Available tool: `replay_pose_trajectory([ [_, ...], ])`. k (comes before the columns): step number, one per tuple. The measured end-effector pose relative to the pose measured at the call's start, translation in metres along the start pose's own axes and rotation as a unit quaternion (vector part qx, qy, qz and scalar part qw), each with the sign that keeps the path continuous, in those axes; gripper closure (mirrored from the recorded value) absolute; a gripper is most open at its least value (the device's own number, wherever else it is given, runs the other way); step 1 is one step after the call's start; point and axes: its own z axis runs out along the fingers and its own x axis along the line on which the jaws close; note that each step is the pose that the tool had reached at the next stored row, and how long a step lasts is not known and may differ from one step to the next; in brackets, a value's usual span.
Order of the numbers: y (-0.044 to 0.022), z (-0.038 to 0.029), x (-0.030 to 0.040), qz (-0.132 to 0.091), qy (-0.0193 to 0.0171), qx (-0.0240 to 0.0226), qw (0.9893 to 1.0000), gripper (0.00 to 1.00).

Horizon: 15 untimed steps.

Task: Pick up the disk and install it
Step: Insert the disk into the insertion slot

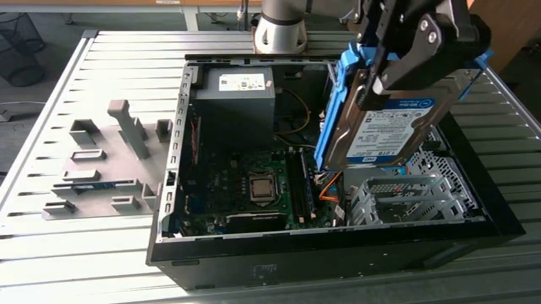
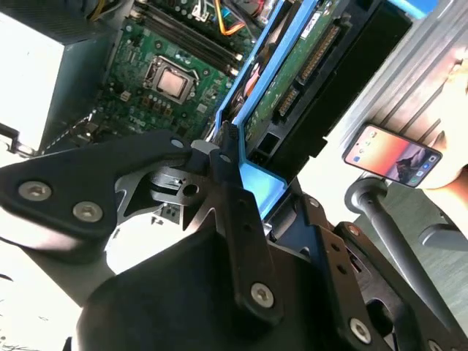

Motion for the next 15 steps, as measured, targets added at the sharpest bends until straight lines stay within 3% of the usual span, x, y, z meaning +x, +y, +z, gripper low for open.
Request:
replay_pose_trajectory([
  [9,-0.0264,0.0072,0.0012,0.000,0.0000,0.0000,1.0000,0.63],
  [15,-0.0286,0.0083,0.0013,0.000,-0.0001,0.0025,1.0000,0.63],
])
